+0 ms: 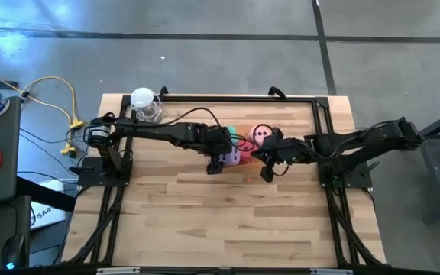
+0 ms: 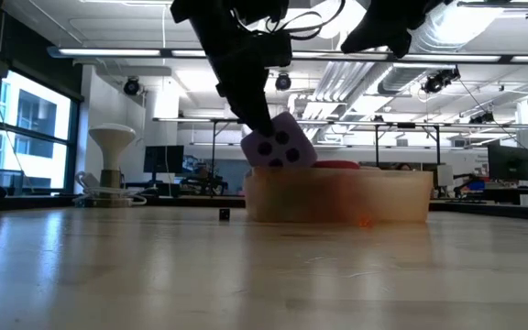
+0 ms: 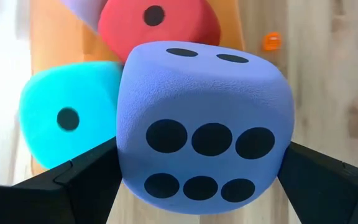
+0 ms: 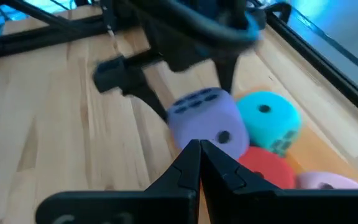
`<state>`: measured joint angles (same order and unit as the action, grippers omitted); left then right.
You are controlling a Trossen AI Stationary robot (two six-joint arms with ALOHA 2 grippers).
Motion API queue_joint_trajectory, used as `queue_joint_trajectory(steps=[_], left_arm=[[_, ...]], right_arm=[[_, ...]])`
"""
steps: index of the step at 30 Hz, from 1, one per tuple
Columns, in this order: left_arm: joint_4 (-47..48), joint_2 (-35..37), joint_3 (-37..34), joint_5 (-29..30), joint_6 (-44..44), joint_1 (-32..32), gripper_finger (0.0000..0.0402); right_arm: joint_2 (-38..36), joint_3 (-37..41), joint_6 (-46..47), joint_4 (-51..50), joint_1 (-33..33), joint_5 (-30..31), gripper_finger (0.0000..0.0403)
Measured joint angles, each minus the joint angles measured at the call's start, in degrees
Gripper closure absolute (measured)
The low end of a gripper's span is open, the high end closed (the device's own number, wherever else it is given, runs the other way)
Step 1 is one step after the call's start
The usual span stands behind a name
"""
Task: Pick & Place Dice
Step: Put the large purple dice into the orange bin
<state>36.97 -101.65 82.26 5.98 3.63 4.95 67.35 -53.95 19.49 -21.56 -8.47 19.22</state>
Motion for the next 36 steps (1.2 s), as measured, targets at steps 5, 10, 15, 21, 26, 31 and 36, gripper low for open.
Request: queue_joint_trajectory(steps=[5,10,15,21,26,31,36], left_arm=[[0.02,-0.04,0.0,3.54,-2.02,-0.35,0.0032],[-0.03,-0.04,0.0,3.57,-3.64,-0.37,0.0032],[-0.13,-0.04,0.0,3.36,-4.12,-0.82,0.0032],[-0.22,-0.04,0.0,3.32,-4.12,-0.98,0.0032],[-1.2,-0.04,0.0,3.13,-4.12,-0.98,0.0032],[-4.14,-0.04,0.0,2.27,-6.14,-0.98,0.0032],[-5.13,-0.04,0.0,2.21,-8.78,-0.88,0.0032]], right_arm=[[2.9,-0.02,0.28,1.98,0.0,-3.39,0.0401],[3.43,-0.02,-0.07,4.14,0.02,-4.39,0.0401],[3.39,-0.04,-0.68,5.22,0.02,-4.63,0.0397],[3.39,-0.04,-0.27,5.55,0.02,-4.8,0.0345],[3.39,-0.04,-0.76,5.56,0.02,-5.9,0.0303],[4.39,-0.08,-3.09,6.42,1.29,-7.85,0.0292],[7.84,-0.09,-3.28,7.74,4.36,-12.67,0.0292]])
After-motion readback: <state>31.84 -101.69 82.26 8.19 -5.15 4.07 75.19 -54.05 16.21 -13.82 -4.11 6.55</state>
